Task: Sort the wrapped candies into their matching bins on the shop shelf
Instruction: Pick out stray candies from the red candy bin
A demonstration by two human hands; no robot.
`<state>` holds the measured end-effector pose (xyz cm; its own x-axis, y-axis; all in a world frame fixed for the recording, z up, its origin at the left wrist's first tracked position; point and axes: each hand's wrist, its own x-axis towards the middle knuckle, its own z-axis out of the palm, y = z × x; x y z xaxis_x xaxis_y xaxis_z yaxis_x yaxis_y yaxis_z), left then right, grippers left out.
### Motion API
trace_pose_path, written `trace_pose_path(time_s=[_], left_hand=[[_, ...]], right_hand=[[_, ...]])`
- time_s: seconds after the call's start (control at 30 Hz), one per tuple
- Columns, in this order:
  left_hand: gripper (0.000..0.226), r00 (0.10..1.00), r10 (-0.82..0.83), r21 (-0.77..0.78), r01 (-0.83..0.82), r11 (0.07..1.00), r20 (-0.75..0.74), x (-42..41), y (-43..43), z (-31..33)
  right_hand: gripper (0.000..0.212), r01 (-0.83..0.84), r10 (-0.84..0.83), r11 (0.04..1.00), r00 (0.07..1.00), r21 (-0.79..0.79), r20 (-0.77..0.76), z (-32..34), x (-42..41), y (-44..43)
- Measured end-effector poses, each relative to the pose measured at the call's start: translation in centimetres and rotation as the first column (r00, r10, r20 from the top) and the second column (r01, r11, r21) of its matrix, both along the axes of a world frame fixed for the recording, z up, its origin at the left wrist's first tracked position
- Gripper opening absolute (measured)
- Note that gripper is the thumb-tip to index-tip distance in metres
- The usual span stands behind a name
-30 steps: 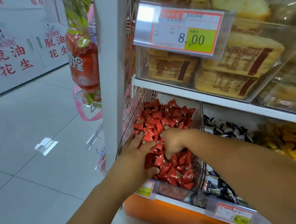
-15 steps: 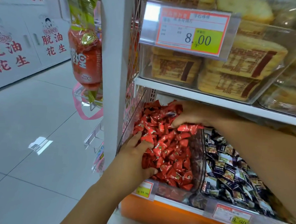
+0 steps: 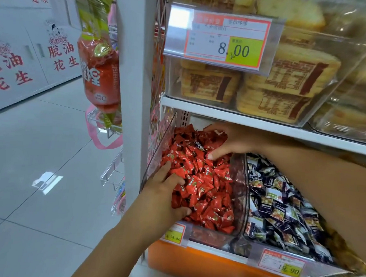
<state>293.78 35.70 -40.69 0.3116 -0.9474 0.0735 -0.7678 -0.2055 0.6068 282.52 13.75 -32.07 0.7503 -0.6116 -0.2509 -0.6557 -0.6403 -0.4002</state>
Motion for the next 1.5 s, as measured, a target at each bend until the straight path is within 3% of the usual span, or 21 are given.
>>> trace_pose_path(time_s=[0.17,0.33,0.47,0.57,0.77,0.87,0.97,1.13,1.37,1.5], left_hand=[[0.078,1.000,-0.023,-0.019,0.023,1.000,-0.003,0.0,0.2,0.0],[0.084,1.000,-0.018,0.037,0.017,0.999,0.013,-0.3,-0.4,0.0],[0.077,0.992,-0.057,0.174,0.036,0.984,0.116,-0.6,-2.2,-0.6],[0.078,0.992,-0.065,0.205,0.043,0.978,0.105,-1.0,-3.3,-0.6],[0.078,0.992,-0.031,0.199,0.007,0.980,0.120,-2.4,-2.8,1.1],[0.074,0.987,0.003,0.183,-0.032,0.983,0.159,-3.5,-1.9,2.1],[0.064,0.965,0.029,0.109,-0.059,0.992,0.259,-5.1,-1.2,3.1],[0.053,0.962,-0.087,-0.169,0.134,0.976,0.259,-7.9,-1.6,4.8],[0.049,0.945,-0.216,-0.213,0.270,0.939,0.245,-12.0,-2.7,6.3],[0.038,0.951,-0.224,-0.286,0.280,0.916,0.213,-13.0,-1.8,5.8]], right_hand=[[0.045,0.019,-0.016,0.978,1.000,-0.207,0.012,-1.8,2.0,1.4],[0.023,0.040,-0.032,0.960,0.999,-0.277,0.034,-4.8,3.3,2.2],[0.026,0.150,-0.101,0.975,0.958,-0.167,0.269,-2.8,0.1,3.0],[0.019,0.208,-0.165,0.976,0.900,-0.066,0.403,-2.1,-2.8,4.0],[0.014,0.205,-0.281,0.958,0.803,0.200,0.526,-2.2,-6.3,5.9],[0.014,0.193,-0.301,0.951,0.765,0.242,0.570,-1.9,-7.2,7.0],[0.009,0.292,-0.350,0.936,0.695,0.198,0.628,-1.7,-9.2,7.2],[0.017,0.468,-0.432,0.879,0.706,0.088,0.560,-2.3,-13.5,6.7],[0.023,0.528,-0.415,0.848,0.711,-0.042,0.567,-2.3,-15.8,7.8],[0.016,0.499,-0.394,0.866,0.660,0.018,0.640,-2.5,-16.8,10.6]])
